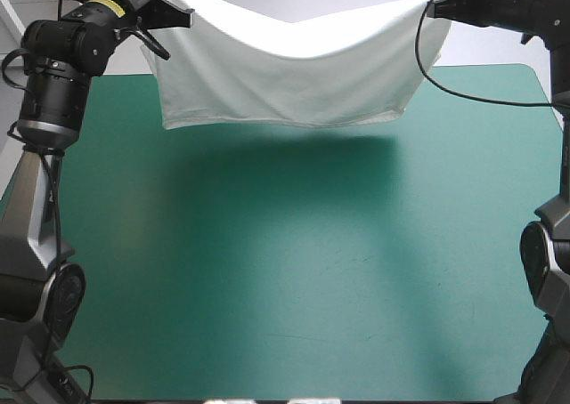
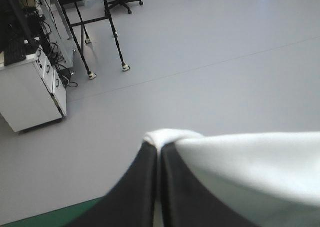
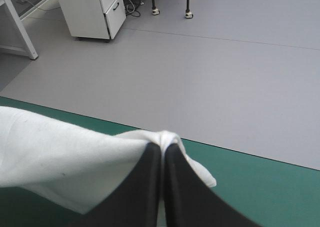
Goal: Fold the cloth
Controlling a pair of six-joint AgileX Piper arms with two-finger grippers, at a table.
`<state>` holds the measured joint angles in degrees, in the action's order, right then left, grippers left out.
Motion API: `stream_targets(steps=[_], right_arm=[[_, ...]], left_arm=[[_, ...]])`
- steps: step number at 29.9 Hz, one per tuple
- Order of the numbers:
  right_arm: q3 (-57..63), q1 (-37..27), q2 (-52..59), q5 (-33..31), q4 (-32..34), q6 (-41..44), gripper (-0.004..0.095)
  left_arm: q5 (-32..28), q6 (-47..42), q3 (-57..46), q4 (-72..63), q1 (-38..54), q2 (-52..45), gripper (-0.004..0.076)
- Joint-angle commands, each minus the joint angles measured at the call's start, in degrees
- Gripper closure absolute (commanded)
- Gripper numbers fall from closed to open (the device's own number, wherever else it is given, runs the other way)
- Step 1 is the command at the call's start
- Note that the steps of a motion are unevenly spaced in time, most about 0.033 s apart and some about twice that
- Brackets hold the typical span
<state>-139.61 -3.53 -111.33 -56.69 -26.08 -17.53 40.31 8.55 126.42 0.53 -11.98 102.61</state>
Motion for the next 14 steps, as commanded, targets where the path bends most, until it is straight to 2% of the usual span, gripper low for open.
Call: stream_targets(steps=[1,4,14], right_arm=[[-1.77,-2.35,1.56,3.97,-2.47,-1.25,0.0925],[-0.4,-3.72,0.07,0.91,-3.43,-1.95,0.0925],[15.97,-5.73,0.34,-9.48,-7.78,-5.46,0.0925]], left_arm=[[-2.18,-1.13,2.51,0.27,-0.05,-0.44,0.0733],[2.53,-2.36,2.01,0.14,-0.05,0.38,0.0733],[8.15,-3.17,-14.54,-3.08,-0.05,-3.94,0.0733]])
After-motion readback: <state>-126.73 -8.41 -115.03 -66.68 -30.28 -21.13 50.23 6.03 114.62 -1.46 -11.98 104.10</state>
